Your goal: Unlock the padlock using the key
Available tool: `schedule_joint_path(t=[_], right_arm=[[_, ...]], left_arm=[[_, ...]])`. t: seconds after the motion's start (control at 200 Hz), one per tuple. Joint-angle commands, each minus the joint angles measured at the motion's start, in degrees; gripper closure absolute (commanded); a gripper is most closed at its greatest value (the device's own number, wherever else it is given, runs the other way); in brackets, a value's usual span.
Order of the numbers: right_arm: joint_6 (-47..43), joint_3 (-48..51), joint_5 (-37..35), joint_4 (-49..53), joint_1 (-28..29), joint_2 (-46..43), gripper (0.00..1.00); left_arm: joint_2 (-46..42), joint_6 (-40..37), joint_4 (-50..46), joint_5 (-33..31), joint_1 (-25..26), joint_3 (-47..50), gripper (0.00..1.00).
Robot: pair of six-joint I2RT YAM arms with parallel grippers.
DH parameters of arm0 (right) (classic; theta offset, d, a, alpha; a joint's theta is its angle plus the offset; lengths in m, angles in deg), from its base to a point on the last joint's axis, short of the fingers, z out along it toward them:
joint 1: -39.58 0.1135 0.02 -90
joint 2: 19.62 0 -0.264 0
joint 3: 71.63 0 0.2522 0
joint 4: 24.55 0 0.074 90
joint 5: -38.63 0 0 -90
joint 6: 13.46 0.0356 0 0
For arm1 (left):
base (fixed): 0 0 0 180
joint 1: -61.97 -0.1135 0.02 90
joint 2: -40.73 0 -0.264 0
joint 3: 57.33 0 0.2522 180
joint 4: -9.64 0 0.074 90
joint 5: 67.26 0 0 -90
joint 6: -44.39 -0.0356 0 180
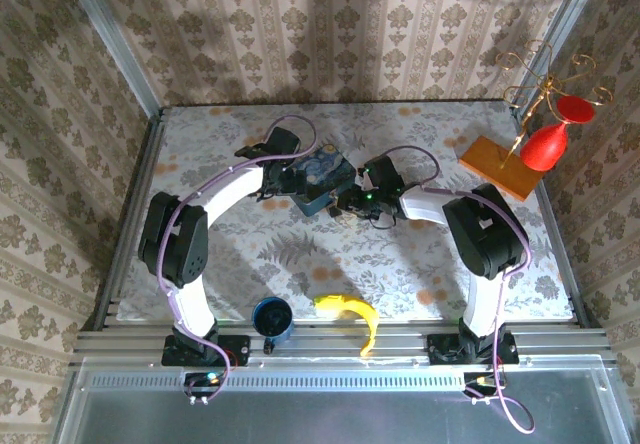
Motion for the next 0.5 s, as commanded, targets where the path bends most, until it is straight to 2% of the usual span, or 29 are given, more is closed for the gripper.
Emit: schedule_joint_path(t=[0.0,0.225,0.495], right_arm=[[-0.9,-1.8,1.1,0.0,0.5,1.5,0.72],[-0.9,-1.8,1.3,-0.2,0.8,2.2,0.67],[-1.1,-2.2,0.9,-0.2,1.5,3.1,0.67]], left_arm=[[1.9,0.0,-1.3,-0.2,-0.6,1.0,0.00],[3.1,0.0,-1.8,-0.4,-1.2,0.5,0.00],[3.8,-0.2,-2.2,-0.2,-1.3,-0.7,0.00]])
